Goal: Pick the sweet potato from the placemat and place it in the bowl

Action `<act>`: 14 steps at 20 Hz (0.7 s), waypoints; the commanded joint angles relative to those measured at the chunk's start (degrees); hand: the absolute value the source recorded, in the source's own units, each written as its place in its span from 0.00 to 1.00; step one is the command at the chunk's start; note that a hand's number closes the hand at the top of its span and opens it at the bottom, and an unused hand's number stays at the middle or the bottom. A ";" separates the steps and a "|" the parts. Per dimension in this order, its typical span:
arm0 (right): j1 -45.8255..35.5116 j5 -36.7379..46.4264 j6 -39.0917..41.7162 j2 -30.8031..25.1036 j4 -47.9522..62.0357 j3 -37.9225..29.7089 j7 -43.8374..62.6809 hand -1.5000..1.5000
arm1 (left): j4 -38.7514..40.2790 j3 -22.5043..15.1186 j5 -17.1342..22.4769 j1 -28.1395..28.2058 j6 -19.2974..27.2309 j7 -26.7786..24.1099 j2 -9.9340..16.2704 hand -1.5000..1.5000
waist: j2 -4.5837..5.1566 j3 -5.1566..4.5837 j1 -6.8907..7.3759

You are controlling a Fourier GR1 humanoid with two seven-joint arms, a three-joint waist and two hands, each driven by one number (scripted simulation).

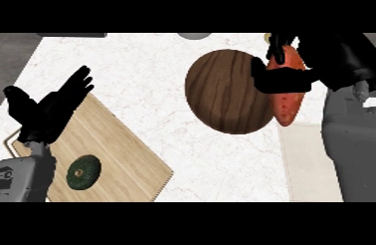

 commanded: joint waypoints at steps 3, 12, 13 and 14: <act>-5.00 6.81 -10.88 2.29 20.14 -0.45 -7.99 1.00 | 0.35 -0.31 -0.58 1.59 -0.51 -1.45 -0.07 0.50 | 0.21 0.02 0.39; -11.75 5.86 -23.46 4.72 49.36 -6.39 -25.79 1.00 | 1.20 -0.79 -0.44 -0.01 -0.41 -1.68 -0.96 0.50 | 0.52 0.05 0.96; -11.23 5.54 -23.44 4.45 52.12 -6.42 -28.64 1.00 | -0.86 -1.14 -0.28 -0.46 0.21 0.30 -1.21 0.50 | 0.51 0.07 1.10; -15.95 6.04 -24.03 6.12 55.35 -6.54 -27.55 1.00 | 2.74 1.05 0.80 -2.03 -2.02 -2.21 1.25 0.50 | 0.63 0.03 1.22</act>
